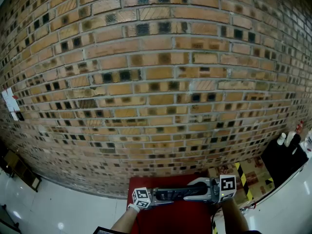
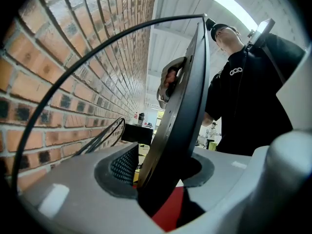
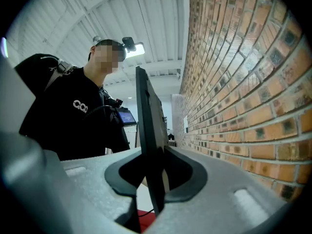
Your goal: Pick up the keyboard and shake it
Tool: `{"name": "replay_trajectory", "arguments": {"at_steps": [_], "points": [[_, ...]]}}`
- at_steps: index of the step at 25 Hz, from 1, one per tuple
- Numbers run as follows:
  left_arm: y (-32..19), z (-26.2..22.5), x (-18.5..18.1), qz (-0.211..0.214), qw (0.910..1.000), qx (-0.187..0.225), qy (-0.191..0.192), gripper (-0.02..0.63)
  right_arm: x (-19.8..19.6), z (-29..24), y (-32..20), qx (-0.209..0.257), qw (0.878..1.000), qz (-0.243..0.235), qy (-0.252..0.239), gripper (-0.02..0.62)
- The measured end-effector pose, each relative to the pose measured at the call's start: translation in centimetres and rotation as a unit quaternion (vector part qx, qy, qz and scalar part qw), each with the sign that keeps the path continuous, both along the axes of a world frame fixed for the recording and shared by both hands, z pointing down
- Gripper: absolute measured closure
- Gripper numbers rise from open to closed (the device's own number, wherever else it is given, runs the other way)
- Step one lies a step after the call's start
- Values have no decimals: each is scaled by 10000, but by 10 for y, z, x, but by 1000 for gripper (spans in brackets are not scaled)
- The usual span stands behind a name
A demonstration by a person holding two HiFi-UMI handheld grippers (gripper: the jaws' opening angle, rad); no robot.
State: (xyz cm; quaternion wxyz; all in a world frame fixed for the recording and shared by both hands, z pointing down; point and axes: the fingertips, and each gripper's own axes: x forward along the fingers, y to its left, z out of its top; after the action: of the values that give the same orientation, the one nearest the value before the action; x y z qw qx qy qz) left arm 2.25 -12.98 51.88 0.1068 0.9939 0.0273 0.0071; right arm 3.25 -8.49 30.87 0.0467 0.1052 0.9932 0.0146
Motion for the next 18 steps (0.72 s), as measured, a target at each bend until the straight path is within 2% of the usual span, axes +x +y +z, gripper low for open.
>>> {"name": "replay_trajectory", "arguments": {"at_steps": [6, 18], "points": [[-4, -10, -2, -133, 9993, 356, -71, 379, -9, -17, 28, 249, 9991, -303, 183, 520], [-6, -14, -5, -261, 9986, 454, -113, 380, -12, -16, 31, 442, 9981, -360, 223, 518]]}}
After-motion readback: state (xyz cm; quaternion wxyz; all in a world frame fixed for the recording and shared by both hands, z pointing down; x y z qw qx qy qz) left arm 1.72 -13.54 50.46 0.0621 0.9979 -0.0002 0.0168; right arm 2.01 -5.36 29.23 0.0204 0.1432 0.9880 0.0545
